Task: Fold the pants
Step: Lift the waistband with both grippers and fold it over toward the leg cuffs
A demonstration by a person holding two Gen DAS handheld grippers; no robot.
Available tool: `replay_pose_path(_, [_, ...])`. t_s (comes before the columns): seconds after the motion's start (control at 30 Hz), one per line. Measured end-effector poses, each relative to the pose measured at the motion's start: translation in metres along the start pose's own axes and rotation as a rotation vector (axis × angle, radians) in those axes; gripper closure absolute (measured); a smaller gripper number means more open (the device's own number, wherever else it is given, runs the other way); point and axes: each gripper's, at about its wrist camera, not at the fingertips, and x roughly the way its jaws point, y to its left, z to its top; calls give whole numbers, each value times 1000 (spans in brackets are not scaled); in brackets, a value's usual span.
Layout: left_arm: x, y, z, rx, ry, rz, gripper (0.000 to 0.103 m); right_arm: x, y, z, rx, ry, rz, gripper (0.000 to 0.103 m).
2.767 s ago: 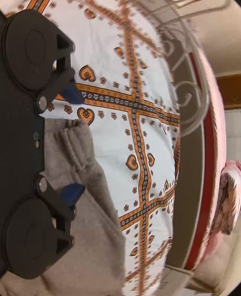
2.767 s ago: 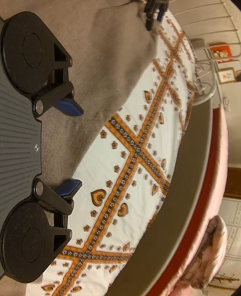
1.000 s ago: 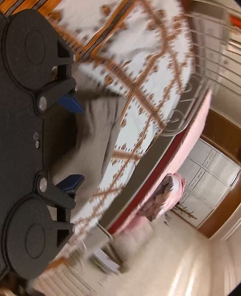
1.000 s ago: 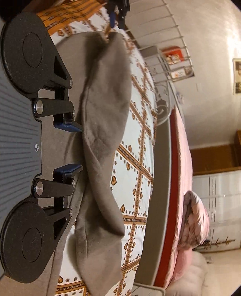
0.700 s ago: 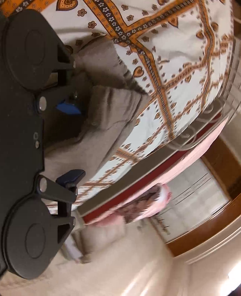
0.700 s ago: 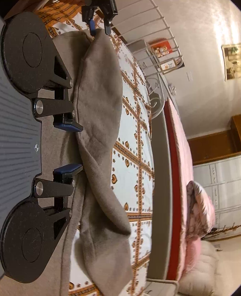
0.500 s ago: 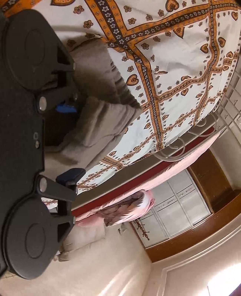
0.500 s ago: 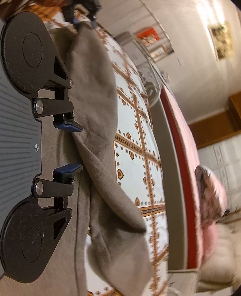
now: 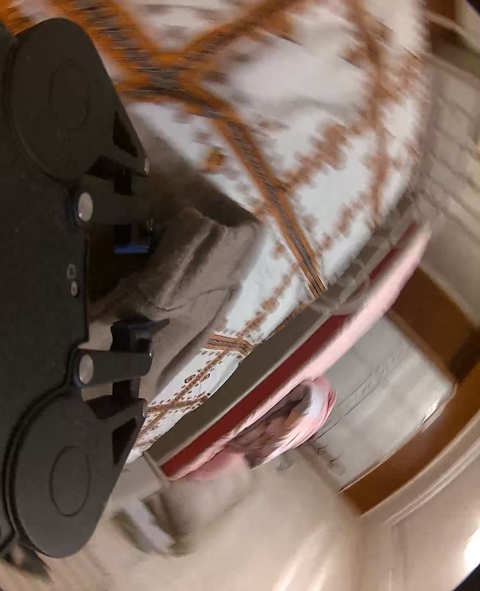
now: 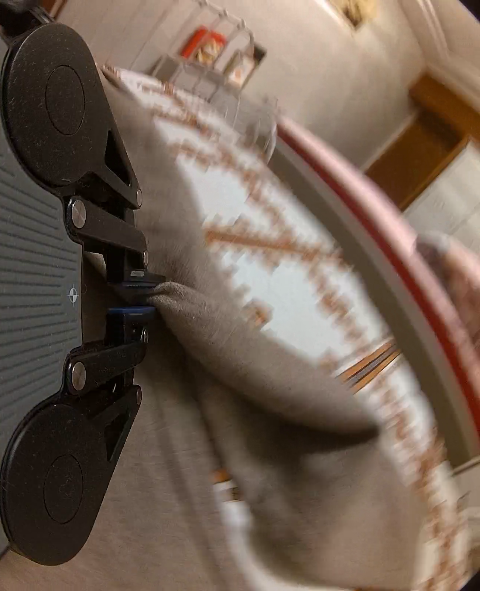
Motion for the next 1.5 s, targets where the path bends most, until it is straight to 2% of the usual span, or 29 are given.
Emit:
replay_pose_path(0.1, [-33, -22, 13, 98, -165, -204, 84, -57, 20, 2, -114, -159, 116, 93])
replay_pose_path(0.13, [-44, -22, 11, 103, -187, -266, 84, -74, 24, 0, -153, -195, 140, 93])
replay_pose_path(0.17, [-52, -18, 8, 105, -171, -264, 84, -91, 23, -7, -187, -215, 156, 93])
replay_pose_path(0.23, [-49, -1, -1, 108, -28, -145, 84, -99, 10, -27, -209, -145, 145, 93])
replay_pose_path(0.3, [-29, 17, -21, 133, 187, 58, 85, -72, -11, -60, -272, 61, 66, 93])
replay_pose_path(0.33, [-23, 19, -30, 163, 245, 103, 86, -60, -20, -73, -258, 122, 35, 93])
replay_pose_path(0.37, [-25, 17, -34, 188, 226, 99, 86, -54, -29, -85, -230, 140, 25, 93])
replay_pose_path(0.43, [-31, 8, -34, 210, 206, 108, 86, -58, -29, -91, -233, 85, 30, 93])
replay_pose_path(0.63, [-38, 9, -33, 151, 162, 100, 87, -63, -29, -89, -213, 91, 37, 93])
replay_pose_path(0.73, [-47, 5, -20, 146, 82, 101, 87, -73, -8, -80, -215, 54, 116, 93])
replay_pose_path(0.83, [-57, 8, -11, 128, 16, 102, 86, -80, 8, -83, -256, 52, 159, 93])
replay_pose_path(0.87, [-55, 11, -13, 132, 40, 120, 86, -79, 10, -87, -268, 59, 152, 93])
replay_pose_path(0.9, [-46, 14, -17, 142, 95, 159, 86, -74, 8, -91, -281, 74, 134, 93])
replay_pose_path(0.93, [-38, 19, -22, 148, 155, 193, 86, -67, 6, -97, -282, 106, 111, 93])
replay_pose_path(0.97, [-34, 22, -27, 154, 177, 200, 86, -55, 0, -102, -272, 163, 75, 93])
replay_pose_path(1.07, [-40, 20, -21, 133, 145, 185, 86, -52, -6, -107, -256, 163, 80, 93])
replay_pose_path(1.2, [-43, 7, -21, 225, 93, 179, 86, -61, 1, -106, -283, 130, 95, 93])
replay_pose_path(1.27, [-36, 8, -24, 255, 142, 227, 86, -57, -1, -108, -282, 139, 89, 93])
replay_pose_path(1.3, [-31, 11, -28, 254, 171, 239, 83, -51, -5, -110, -274, 164, 75, 93])
replay_pose_path(1.33, [-33, 12, -29, 247, 166, 237, 81, -50, -4, -107, -261, 172, 77, 93])
replay_pose_path(1.37, [-36, 11, -27, 231, 155, 235, 79, -52, -4, -104, -247, 179, 85, 90])
replay_pose_path(1.4, [-41, 9, -24, 210, 142, 241, 76, -57, -2, -101, -237, 191, 86, 80])
replay_pose_path(1.47, [-50, 4, -23, 192, 136, 273, 70, -72, 1, -94, -254, 162, 74, 68])
replay_pose_path(1.5, [-55, 1, -23, 189, 132, 301, 64, -81, 2, -90, -275, 138, 70, 68])
